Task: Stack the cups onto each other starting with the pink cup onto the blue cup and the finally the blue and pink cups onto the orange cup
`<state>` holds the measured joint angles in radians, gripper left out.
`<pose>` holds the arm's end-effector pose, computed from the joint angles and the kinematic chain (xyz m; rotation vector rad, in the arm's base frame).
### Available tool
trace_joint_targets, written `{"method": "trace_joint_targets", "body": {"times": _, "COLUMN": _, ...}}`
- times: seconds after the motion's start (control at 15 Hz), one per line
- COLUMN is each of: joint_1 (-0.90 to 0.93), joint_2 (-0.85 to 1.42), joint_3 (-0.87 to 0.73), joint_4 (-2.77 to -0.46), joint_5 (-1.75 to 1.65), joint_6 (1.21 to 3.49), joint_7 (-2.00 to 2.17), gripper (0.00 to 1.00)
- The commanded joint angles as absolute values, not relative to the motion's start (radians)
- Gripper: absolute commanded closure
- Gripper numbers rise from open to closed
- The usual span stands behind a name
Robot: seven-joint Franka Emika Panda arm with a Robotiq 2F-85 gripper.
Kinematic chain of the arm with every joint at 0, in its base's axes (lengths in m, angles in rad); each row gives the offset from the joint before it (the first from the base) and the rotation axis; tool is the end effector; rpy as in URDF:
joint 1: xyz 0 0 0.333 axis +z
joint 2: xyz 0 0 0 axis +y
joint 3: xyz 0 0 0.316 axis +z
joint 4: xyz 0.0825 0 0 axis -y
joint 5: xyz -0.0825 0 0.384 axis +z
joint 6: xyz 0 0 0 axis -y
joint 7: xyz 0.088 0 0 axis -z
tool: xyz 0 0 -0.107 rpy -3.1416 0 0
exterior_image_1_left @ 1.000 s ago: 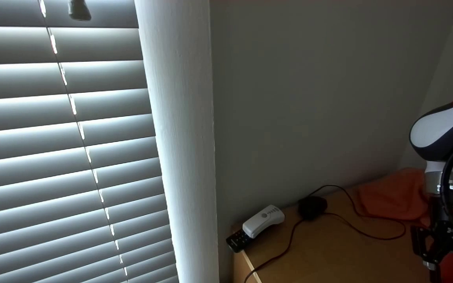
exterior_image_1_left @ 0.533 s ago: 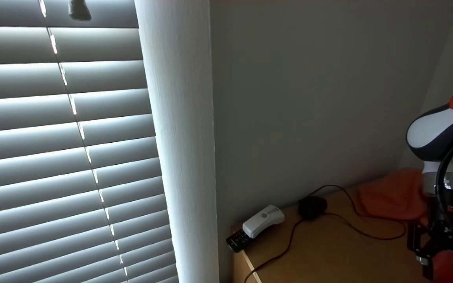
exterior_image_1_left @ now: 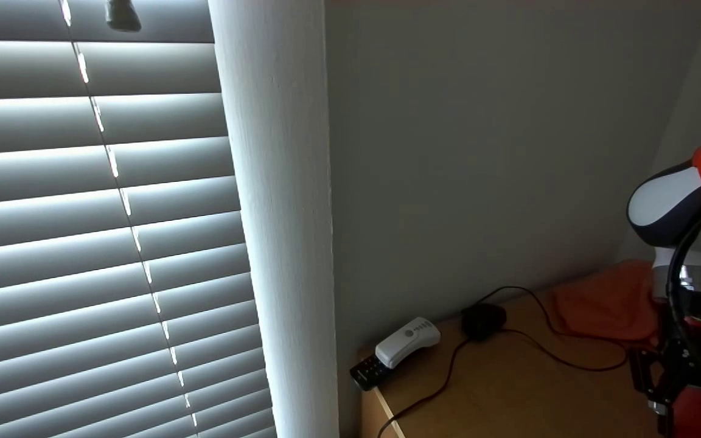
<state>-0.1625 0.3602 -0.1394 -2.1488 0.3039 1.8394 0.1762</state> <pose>0.4724 -0.1242 0.2029 -2.5985 0.9022 0.9191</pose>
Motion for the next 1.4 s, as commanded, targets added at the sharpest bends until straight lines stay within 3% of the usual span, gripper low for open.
{"method": "trace_joint_targets", "body": {"times": 0.0, "joint_1": -0.178, "joint_2": 0.36, "joint_3": -0.147, "joint_4": -2.135, "joint_5": 0.331, "joint_6": 1.801, "joint_7": 0.178, "gripper": 0.62}}
{"method": "trace_joint_targets", "body": {"times": 0.93, "joint_1": -0.247, "joint_2": 0.055, "joint_3": -0.267, "joint_4": -2.233, "joint_5": 0.217, "joint_6": 1.648, "joint_7": 0.151, "gripper": 0.62}}
{"method": "trace_joint_targets", "body": {"times": 1.33, "joint_1": -0.302, "joint_2": 0.057, "joint_3": -0.313, "joint_4": -2.21, "joint_5": 0.218, "joint_6": 1.565, "joint_7": 0.112, "gripper": 0.62}}
